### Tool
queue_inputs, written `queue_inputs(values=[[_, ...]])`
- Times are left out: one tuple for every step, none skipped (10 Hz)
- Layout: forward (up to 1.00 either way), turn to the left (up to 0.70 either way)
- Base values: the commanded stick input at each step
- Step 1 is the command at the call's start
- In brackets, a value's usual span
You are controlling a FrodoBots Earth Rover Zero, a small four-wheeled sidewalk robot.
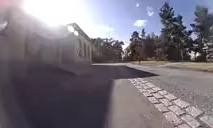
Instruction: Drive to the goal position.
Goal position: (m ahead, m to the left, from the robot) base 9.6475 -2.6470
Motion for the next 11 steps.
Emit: queue_inputs(values=[[0.66, 0.00], [0.66, 0.00], [0.66, 0.00], [0.66, 0.00], [0.66, 0.00], [0.66, 0.00], [0.66, 0.00], [0.66, 0.00], [0.66, 0.00], [0.66, 0.00], [0.66, 0.00]])
